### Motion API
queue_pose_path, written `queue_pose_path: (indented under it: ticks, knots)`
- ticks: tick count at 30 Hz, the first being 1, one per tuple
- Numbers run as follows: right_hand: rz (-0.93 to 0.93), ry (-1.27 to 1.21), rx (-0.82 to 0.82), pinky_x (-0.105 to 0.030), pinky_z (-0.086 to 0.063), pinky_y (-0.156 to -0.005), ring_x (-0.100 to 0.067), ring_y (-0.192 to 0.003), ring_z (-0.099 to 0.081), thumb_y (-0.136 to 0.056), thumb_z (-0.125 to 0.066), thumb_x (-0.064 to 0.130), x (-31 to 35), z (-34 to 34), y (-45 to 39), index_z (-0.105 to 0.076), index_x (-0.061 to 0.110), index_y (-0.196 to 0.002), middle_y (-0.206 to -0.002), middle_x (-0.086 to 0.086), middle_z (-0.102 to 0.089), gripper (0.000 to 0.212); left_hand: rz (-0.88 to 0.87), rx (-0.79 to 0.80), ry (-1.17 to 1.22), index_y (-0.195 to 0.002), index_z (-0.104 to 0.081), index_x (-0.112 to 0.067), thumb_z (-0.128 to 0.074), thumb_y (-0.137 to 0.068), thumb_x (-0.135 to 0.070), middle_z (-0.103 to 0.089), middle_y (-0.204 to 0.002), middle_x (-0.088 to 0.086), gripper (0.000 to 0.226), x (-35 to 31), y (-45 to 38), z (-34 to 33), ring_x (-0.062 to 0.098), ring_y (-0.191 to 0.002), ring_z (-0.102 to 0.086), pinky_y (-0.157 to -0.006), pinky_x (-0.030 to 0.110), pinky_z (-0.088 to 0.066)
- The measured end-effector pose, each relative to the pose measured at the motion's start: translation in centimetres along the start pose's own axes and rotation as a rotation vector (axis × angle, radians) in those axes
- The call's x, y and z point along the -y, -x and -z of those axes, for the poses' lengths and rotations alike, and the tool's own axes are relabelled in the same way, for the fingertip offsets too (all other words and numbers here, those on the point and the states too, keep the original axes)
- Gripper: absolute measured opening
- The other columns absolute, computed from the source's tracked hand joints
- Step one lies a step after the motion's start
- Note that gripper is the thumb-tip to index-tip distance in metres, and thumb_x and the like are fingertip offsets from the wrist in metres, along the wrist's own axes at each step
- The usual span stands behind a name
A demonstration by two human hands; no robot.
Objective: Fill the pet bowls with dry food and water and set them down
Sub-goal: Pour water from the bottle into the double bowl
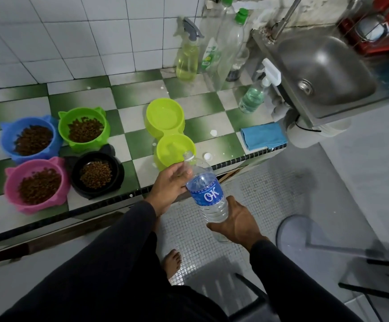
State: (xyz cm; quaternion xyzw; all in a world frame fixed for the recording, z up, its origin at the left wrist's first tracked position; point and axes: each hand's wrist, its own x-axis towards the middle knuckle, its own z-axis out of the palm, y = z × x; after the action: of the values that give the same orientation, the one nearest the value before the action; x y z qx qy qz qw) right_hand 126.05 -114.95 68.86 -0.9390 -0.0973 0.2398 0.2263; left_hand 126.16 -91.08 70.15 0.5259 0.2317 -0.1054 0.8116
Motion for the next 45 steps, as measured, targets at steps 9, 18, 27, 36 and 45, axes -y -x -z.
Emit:
queue_pose_path:
  ticks: [9, 18, 27, 36, 45]
  knots:
    - [-0.045, 0.061, 0.050, -0.031, -0.057, -0.076, -0.007, -0.083, -0.063, -0.059, -0.077, 0.069, 0.0, 0.2, -1.0, -0.046, 0.032, -0.107, -0.094, 0.011, -0.063, 0.068, 0.026, -0.012, 0.053, -0.146, -0.053, -0.014, -0.063, -0.100, -0.030, -0.070, -0.132, -0.002, 0.050, 0.4, -0.7, 0.2, 0.011, -0.115, -0.070, -0.080, 0.027, -0.060]
    - [-0.038, 0.059, 0.052, -0.034, -0.058, -0.073, -0.003, -0.077, -0.062, -0.056, -0.075, 0.071, -0.4, 0.4, -1.2, -0.045, 0.036, -0.102, -0.087, 0.013, -0.062, 0.065, 0.049, -0.063, 0.086, -0.122, -0.065, -0.010, -0.070, -0.089, -0.040, -0.075, -0.121, 0.001, 0.045, 1.5, -1.4, 0.6, 0.018, -0.111, -0.072, -0.078, 0.031, -0.061]
    - [-0.025, 0.076, 0.077, -0.036, -0.058, -0.074, -0.004, -0.078, -0.062, -0.055, -0.074, 0.073, -0.4, 0.9, -1.0, -0.046, 0.037, -0.104, -0.088, 0.013, -0.062, 0.067, 0.052, -0.086, 0.086, -0.120, -0.068, -0.015, -0.068, -0.089, -0.042, -0.076, -0.119, -0.001, 0.042, 2.0, -1.6, 0.6, 0.017, -0.107, -0.074, -0.075, 0.031, -0.062]
    - [-0.014, 0.140, 0.075, -0.026, -0.050, -0.062, 0.000, -0.071, -0.059, -0.055, -0.071, 0.076, -0.2, 1.2, -0.9, -0.043, 0.038, -0.099, -0.082, 0.014, -0.060, 0.065, 0.056, -0.109, 0.075, -0.119, -0.069, -0.012, -0.063, -0.100, -0.035, -0.076, -0.119, 0.002, 0.030, 2.1, -1.7, 0.5, 0.020, -0.107, -0.074, -0.077, 0.034, -0.062]
    - [-0.003, 0.173, 0.087, -0.021, -0.042, -0.055, 0.000, -0.065, -0.058, -0.054, -0.070, 0.078, -0.2, 1.4, -0.7, -0.041, 0.039, -0.093, -0.077, 0.015, -0.059, 0.062, 0.064, -0.104, 0.099, -0.122, -0.067, -0.007, -0.062, -0.101, -0.035, -0.076, -0.117, 0.004, 0.036, 2.0, -1.3, 0.4, 0.017, -0.097, -0.077, -0.069, 0.029, -0.061]
